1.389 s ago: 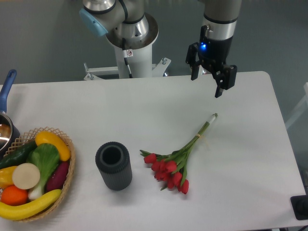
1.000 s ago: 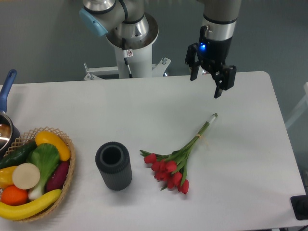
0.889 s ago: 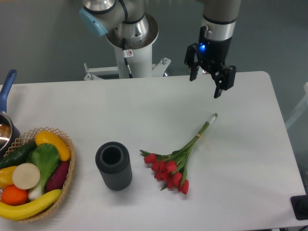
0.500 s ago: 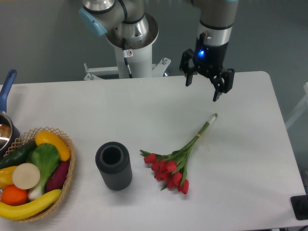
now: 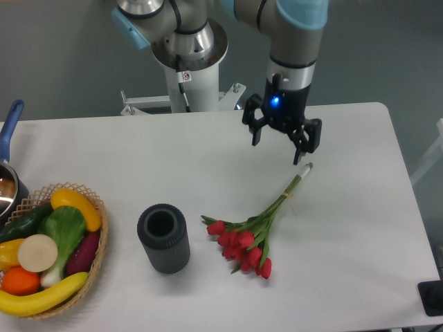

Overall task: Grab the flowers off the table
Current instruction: 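Move the open gripper down toward the red tulips' stems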

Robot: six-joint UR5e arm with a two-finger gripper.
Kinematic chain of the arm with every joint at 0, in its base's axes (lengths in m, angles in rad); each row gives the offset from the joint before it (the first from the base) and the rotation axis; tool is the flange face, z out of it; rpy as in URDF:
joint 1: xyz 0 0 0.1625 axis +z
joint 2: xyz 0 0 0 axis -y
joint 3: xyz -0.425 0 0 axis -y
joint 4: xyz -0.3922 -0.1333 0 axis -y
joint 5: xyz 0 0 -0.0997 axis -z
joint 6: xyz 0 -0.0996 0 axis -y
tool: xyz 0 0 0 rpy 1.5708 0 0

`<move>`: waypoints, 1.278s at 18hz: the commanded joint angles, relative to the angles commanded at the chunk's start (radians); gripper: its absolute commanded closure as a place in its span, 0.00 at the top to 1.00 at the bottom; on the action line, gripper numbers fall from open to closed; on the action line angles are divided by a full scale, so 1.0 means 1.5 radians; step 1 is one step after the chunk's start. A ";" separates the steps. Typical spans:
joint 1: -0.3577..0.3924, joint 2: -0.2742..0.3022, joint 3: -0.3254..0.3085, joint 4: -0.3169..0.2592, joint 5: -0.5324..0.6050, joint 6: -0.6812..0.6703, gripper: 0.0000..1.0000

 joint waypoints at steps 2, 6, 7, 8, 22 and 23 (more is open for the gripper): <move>-0.013 -0.015 -0.004 0.022 0.001 -0.016 1.00; -0.024 -0.041 -0.016 0.061 0.002 -0.020 1.00; -0.024 -0.050 -0.018 0.075 0.008 -0.015 1.00; -0.025 -0.058 -0.020 0.086 0.024 -0.012 1.00; -0.041 -0.168 -0.025 0.111 0.107 -0.024 1.00; -0.037 -0.176 -0.024 0.113 0.107 -0.020 1.00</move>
